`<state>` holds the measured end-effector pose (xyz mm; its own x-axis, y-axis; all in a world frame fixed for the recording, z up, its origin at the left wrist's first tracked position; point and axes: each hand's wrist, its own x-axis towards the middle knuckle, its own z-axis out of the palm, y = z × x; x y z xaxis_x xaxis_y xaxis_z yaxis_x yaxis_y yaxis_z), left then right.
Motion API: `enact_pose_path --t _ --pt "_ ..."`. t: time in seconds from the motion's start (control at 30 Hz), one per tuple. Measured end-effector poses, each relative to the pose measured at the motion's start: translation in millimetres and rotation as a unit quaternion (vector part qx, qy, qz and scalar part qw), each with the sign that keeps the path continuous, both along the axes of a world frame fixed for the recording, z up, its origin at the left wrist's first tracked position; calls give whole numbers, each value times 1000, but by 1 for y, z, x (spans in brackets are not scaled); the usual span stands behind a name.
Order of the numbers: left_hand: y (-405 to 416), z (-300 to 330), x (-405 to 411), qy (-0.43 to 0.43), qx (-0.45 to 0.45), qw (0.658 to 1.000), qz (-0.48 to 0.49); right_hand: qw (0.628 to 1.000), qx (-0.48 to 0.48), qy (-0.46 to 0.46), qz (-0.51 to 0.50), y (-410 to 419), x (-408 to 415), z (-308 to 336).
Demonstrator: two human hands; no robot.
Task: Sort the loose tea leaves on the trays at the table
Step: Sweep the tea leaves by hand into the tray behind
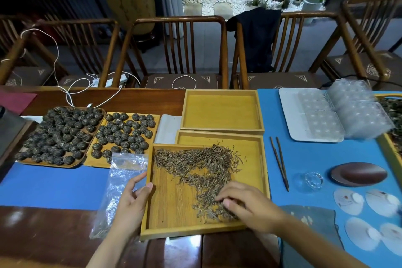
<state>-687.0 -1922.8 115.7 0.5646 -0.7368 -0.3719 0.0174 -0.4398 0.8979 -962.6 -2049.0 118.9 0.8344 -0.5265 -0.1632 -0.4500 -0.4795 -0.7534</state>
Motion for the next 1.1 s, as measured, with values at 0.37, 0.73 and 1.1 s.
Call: enact_pose_path --t 0.37,0.73,1.1 --pt "-4 -1 0 10 5 1000 -12 999 -17 40 14 -15 18 -6" --pt "-14 1 3 2 22 1000 -23 995 -74 59 -28 -44 37 -19" --pt "-7 12 12 -3 50 998 -42 989 -127 -7 -69 -41 34 -3"
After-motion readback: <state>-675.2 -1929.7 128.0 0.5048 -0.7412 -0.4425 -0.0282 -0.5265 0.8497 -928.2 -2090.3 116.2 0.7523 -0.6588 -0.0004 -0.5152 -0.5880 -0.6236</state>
